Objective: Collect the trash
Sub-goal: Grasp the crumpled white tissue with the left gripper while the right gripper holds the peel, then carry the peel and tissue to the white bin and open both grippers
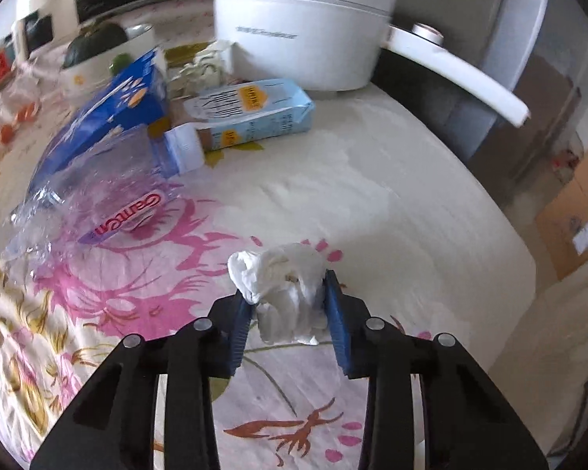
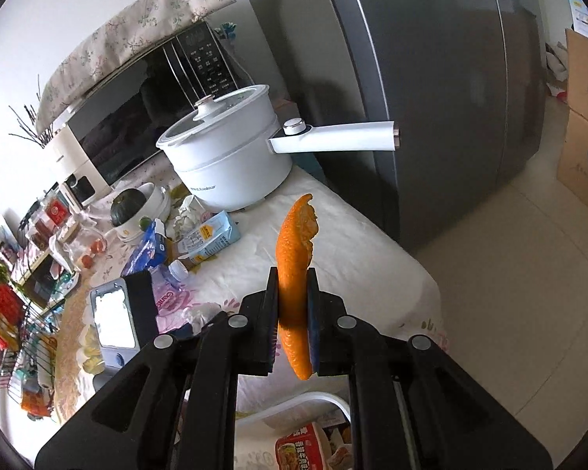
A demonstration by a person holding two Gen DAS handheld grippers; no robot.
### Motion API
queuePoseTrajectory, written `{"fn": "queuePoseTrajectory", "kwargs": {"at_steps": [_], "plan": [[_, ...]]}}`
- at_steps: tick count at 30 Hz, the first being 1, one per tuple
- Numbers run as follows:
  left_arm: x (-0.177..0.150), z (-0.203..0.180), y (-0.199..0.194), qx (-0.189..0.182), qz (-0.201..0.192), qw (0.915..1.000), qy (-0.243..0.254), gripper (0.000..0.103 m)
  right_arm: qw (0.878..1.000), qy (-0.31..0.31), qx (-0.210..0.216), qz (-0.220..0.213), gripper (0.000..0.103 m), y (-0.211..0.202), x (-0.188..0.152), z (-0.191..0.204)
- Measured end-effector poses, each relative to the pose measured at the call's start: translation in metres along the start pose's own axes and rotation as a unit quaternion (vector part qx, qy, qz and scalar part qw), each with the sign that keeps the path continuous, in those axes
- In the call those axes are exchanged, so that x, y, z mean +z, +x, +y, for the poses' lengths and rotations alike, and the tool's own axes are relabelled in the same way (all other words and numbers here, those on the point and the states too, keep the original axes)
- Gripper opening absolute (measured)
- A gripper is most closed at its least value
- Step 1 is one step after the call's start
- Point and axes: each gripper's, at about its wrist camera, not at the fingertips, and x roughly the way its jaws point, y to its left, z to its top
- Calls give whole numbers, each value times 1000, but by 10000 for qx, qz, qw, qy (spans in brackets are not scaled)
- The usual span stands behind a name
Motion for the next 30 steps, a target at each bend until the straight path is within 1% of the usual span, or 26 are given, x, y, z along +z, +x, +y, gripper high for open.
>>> {"fn": "queuePoseTrajectory", "kwargs": {"at_steps": [2, 7, 10, 14, 18, 25, 30], "plan": [[-2, -1, -1, -18, -46, 9999, 123, 34, 10000, -20, -7, -29, 12, -3, 0, 0], [-4, -5, -4, -129, -34, 9998, 142, 33, 9999, -121, -25, -100, 12, -8, -2, 2], [-8, -8, -14, -257, -53, 9995, 147, 33, 9998, -137, -52, -133, 12, -10, -2, 2], [-10, -17, -36, -319, -322, 9983, 358, 33, 9996, -188, -107, -198, 12, -14, -2, 1], [-14, -21, -64, -522, -551, 9961, 457, 33, 9993, -267, -94, -231, 12, -18, -5, 3], [-27, -25, -119, -725, -1130, 9886, 682, 33, 9979, -548, -142, -302, 12, -29, -12, 9], [-37, -17, -147, -833, -1306, 9856, 682, 33, 9960, -786, -224, -369, 12, -40, -20, 12]]}}
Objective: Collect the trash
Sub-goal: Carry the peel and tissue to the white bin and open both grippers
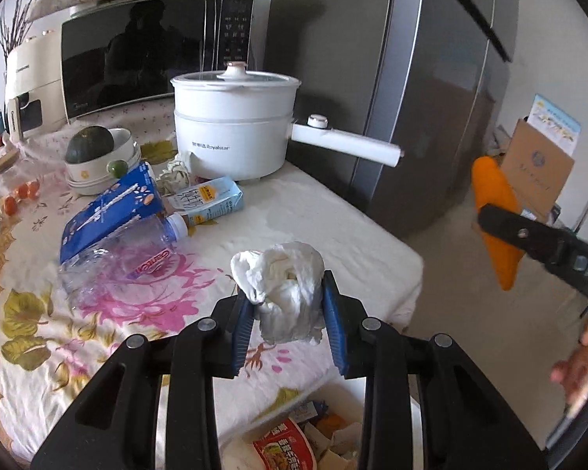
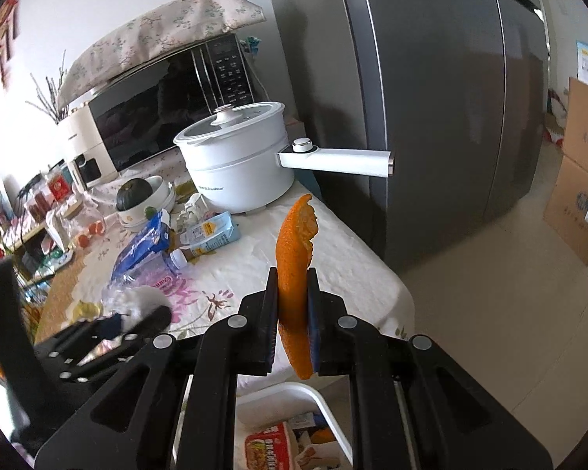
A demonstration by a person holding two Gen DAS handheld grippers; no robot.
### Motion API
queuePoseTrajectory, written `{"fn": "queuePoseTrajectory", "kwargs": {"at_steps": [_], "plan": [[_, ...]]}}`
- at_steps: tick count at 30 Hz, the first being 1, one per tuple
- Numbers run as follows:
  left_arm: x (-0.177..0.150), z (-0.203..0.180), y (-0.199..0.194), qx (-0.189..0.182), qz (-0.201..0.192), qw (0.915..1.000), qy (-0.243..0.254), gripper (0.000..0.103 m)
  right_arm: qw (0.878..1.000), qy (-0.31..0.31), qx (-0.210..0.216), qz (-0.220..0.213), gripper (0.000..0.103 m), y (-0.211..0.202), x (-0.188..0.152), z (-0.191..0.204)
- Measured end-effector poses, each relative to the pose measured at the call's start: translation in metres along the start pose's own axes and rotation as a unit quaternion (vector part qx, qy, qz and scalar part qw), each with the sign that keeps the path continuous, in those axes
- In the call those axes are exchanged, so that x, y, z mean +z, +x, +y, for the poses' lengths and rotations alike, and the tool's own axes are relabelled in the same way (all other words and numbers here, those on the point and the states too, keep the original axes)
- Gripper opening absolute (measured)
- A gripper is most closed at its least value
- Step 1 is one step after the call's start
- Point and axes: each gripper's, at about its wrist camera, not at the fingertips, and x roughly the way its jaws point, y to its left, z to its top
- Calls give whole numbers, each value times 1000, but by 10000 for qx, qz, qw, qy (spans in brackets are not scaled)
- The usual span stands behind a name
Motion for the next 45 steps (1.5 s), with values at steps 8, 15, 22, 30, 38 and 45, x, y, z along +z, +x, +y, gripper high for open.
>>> {"fn": "queuePoseTrajectory", "kwargs": {"at_steps": [8, 15, 22, 30, 38, 45], "plan": [[-17, 7, -40, -39, -186, 9998, -33, 33, 9989, -432, 138, 148, 13, -20, -26, 13], [-32, 18, -46, -56, -17, 9999, -131, 33, 9945, -822, 380, 531, 46, -33, -76, 38], [-36, 17, -53, -161, -32, 9998, -106, 33, 9977, -530, 322, 267, 82, -49, -89, 38], [-43, 7, -49, -330, 131, 9994, -3, 34, 9983, -166, -559, 29, 96, -44, -79, 15], [-51, -10, -49, -615, 298, 9976, 93, 36, 9716, -682, -2178, -634, 96, -46, -75, 8], [-60, -29, -52, -710, 341, 9962, 365, 39, 9693, -528, -2299, -700, 96, -48, -69, 0]]}}
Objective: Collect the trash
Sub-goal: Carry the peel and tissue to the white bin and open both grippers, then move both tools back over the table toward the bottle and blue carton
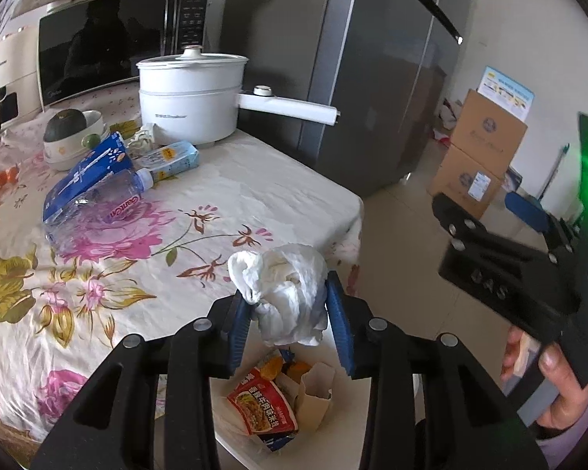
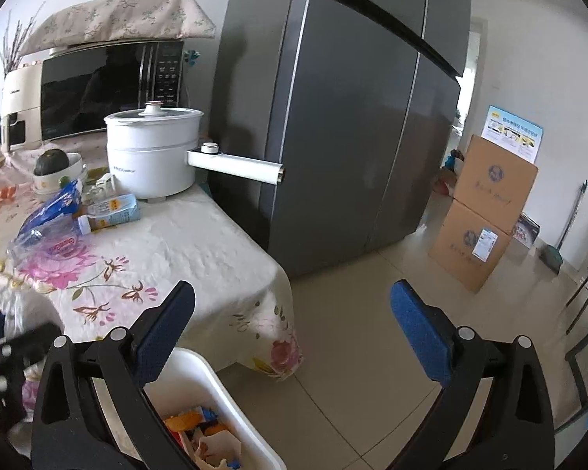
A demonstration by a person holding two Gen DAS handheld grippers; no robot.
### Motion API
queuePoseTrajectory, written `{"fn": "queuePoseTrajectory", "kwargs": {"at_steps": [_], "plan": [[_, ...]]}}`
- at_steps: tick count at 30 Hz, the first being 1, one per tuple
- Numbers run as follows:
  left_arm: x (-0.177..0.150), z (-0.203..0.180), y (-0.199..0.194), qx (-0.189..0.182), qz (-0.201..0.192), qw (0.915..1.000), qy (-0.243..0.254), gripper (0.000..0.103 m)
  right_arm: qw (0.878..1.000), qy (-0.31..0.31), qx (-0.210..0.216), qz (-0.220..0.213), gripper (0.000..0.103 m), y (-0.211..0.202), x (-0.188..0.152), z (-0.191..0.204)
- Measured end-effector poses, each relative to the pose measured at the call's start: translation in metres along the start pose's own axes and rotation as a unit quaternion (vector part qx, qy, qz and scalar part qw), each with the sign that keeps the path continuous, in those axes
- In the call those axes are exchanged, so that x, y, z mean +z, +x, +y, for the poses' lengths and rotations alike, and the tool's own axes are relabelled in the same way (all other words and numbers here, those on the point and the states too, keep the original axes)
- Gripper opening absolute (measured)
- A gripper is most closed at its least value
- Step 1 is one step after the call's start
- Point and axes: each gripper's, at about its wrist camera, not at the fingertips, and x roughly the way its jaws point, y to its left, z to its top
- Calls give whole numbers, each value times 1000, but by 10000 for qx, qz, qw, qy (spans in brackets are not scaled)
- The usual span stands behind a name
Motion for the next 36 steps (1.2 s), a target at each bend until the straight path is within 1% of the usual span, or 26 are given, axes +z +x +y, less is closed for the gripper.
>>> {"fn": "queuePoseTrajectory", "kwargs": {"at_steps": [1, 4, 5, 6, 16, 18, 23, 27, 29, 33, 36], "plan": [[-1, -2, 1, 15, 19, 10000, 33, 41, 10000, 28, -6, 16, 96, 1, 0, -1], [-4, -3, 3, 49, 88, 9999, 69, 53, 10000, 58, 4, 70, 96, 0, -1, -2], [-5, -3, 4, 43, 109, 9999, 60, 60, 9999, 54, 12, 101, 96, 1, -2, -2], [-5, -3, 5, 35, 128, 9999, 42, 63, 9999, 50, 22, 119, 96, 2, -2, -2], [-8, -5, 7, 240, 124, 9995, 165, 72, 9999, 40, 54, 155, 96, 2, -2, -1], [-8, -5, 7, 330, 85, 9993, 155, 79, 9998, 43, 68, 182, 96, 2, -3, -1], [-9, -2, 6, 610, -25, 9979, 217, 84, 9995, 64, 130, 278, 96, 4, -3, 2], [-8, 3, 6, 767, -18, 9969, 188, 87, 9992, 92, 218, 320, 96, 5, -2, 8], [-7, 9, 6, 830, -9, 9965, 125, 87, 9990, 107, 268, 338, 96, 5, -1, 13], [-2, 34, 1, 1016, -41, 9947, -159, 90, 9984, 108, 374, 411, 96, 11, 2, 24], [2, 61, -6, 1200, -89, 9918, -435, 90, 9945, 184, 724, 729, 96, 22, 4, 35]]}}
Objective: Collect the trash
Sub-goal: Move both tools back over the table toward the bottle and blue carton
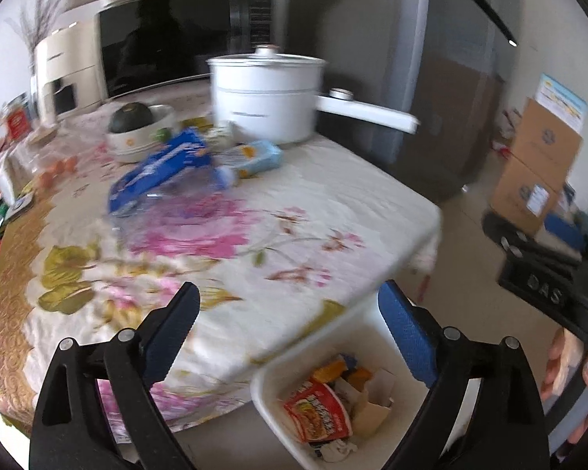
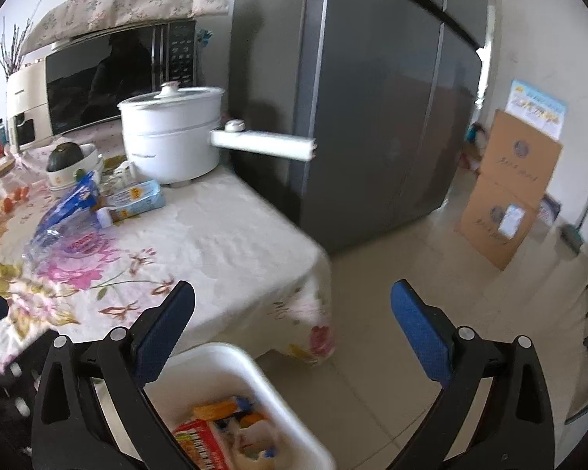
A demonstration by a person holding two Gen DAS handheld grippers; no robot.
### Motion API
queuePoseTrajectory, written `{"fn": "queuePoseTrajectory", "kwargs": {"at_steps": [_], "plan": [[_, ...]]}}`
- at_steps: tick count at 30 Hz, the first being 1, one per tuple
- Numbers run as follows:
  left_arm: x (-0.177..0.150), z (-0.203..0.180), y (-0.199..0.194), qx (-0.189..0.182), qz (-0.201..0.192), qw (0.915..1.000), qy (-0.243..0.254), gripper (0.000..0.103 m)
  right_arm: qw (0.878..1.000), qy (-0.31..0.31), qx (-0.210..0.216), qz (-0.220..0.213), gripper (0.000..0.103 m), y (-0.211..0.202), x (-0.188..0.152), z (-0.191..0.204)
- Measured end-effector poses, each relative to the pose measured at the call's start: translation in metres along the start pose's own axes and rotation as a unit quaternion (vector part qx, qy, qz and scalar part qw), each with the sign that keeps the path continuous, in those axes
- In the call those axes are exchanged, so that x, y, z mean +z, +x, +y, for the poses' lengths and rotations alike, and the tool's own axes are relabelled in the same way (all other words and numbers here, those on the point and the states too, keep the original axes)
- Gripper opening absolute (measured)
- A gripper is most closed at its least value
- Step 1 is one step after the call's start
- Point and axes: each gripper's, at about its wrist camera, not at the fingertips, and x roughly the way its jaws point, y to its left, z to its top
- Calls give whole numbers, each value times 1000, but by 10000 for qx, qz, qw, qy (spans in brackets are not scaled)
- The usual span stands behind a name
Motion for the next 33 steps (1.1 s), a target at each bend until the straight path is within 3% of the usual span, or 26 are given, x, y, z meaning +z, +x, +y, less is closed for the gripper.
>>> {"fn": "queuePoseTrajectory", "kwargs": {"at_steps": [6, 12, 16, 20, 25, 29, 33], "plan": [[19, 83, -9, 434, -165, 9949, -893, 91, 9936, -288, 790, 752, 96, 30, 8, 42], [31, 173, -28, 325, -257, 9731, -2266, 93, 9760, -486, 1767, 1180, 96, 56, 47, 103], [34, 202, -45, 264, -446, 9620, -2682, 93, 9529, -426, 2646, 1416, 96, 84, 84, 152], [37, 215, -54, 238, -576, 9580, -2798, 94, 9399, -261, 3066, 1481, 96, 107, 104, 188], [35, 232, -48, 257, -471, 9537, -2959, 94, 9309, 257, 3149, 1832, 96, 139, 101, 205], [32, 242, -43, 140, -356, 9489, -3133, 94, 9115, 1180, 3024, 2524, 90, 174, 74, 202], [32, 245, -42, 44, -323, 9470, -3197, 94, 8974, 1806, 2877, 2815, 90, 186, 56, 211]]}}
